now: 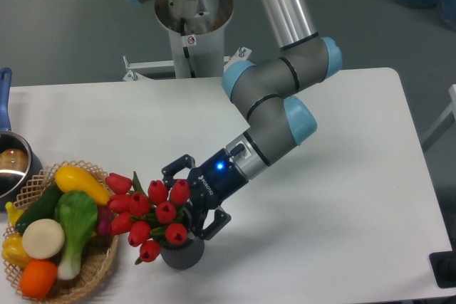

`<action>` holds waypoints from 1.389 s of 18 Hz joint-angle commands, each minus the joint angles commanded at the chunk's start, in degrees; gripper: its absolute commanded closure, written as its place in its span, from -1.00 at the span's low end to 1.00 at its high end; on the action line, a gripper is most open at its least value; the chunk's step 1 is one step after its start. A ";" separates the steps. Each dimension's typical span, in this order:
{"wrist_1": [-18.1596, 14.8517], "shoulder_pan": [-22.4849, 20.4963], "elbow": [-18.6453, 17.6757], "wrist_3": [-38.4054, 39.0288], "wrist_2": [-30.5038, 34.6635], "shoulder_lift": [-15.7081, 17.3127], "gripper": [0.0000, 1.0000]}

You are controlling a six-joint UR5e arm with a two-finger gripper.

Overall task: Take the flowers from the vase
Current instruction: 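Close the gripper on the tulip stems, then lift the tulip bunch upward out of the grey vase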

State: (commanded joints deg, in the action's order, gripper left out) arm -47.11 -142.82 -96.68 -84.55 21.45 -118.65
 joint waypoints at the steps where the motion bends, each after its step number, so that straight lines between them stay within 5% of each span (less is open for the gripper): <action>1: 0.00 0.00 0.00 0.00 0.00 0.00 -0.98; 13: 0.09 -0.44 1.23 0.00 -2.02 -0.35 0.03; 18: 0.09 -0.88 1.32 0.00 -2.02 -0.62 0.26; 25: 0.09 -1.41 1.23 0.26 -2.37 -0.18 0.27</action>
State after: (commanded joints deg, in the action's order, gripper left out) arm -47.02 -144.23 -95.45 -84.29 19.07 -118.83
